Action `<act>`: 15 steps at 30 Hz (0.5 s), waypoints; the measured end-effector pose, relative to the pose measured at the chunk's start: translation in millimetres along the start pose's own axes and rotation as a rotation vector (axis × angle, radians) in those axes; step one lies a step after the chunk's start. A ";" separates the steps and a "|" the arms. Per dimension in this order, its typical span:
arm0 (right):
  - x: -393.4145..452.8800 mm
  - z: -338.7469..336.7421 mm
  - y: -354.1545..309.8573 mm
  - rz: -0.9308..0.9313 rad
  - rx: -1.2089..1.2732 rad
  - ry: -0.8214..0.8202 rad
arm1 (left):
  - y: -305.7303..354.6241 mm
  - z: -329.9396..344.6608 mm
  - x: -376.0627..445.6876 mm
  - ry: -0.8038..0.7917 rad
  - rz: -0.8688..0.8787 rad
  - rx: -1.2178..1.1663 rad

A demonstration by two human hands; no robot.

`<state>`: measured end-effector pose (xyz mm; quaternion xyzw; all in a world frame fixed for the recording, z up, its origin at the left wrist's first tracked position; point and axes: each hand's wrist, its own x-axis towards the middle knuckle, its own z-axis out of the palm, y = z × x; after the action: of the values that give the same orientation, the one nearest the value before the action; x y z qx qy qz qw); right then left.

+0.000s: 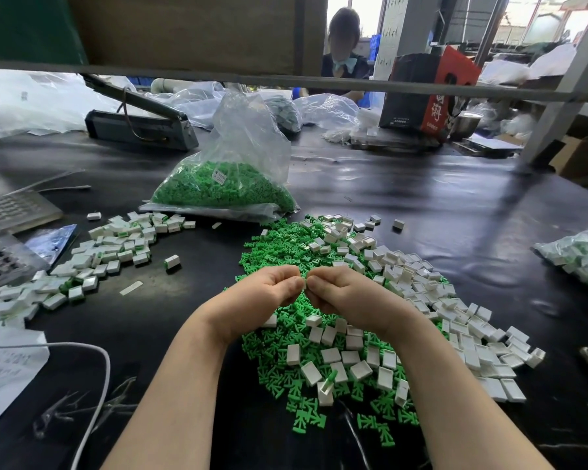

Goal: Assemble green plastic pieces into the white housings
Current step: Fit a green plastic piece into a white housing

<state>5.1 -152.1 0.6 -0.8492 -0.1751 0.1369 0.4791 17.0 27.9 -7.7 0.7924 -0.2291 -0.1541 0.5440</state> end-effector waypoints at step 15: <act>-4.3 -5.4 0.6 -0.071 0.095 -0.002 | 6.3 -5.2 -4.1 0.138 -0.025 -0.014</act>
<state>3.5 -158.3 3.0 -0.8187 -0.1990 0.1289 0.5230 14.9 32.3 0.1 0.8001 -0.1799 -0.1073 0.5621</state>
